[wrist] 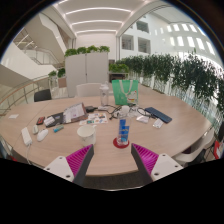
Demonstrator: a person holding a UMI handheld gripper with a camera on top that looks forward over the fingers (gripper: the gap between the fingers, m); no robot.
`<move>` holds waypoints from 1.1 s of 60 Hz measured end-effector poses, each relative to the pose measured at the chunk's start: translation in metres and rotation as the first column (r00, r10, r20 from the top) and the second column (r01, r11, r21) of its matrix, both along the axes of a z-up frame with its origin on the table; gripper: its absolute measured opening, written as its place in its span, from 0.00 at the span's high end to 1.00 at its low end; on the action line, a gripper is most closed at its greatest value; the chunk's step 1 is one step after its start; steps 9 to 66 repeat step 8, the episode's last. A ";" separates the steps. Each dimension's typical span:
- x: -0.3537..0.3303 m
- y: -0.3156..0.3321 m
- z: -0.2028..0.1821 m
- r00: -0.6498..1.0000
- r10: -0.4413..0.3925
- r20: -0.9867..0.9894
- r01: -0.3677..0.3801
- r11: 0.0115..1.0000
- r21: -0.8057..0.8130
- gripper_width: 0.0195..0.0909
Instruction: Pour water
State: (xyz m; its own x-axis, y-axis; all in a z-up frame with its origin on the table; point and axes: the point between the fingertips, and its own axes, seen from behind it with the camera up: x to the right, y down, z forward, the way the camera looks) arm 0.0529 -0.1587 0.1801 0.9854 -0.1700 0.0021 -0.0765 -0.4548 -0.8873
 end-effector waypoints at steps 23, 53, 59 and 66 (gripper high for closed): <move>-0.035 -0.046 0.034 1.000 0.011 0.004 -0.012 1.000 0.019 0.10; -0.035 -0.046 0.034 1.000 0.011 0.004 -0.012 1.000 0.019 0.10; -0.035 -0.046 0.034 1.000 0.011 0.004 -0.012 1.000 0.019 0.10; -0.035 -0.046 0.034 1.000 0.011 0.004 -0.012 1.000 0.019 0.10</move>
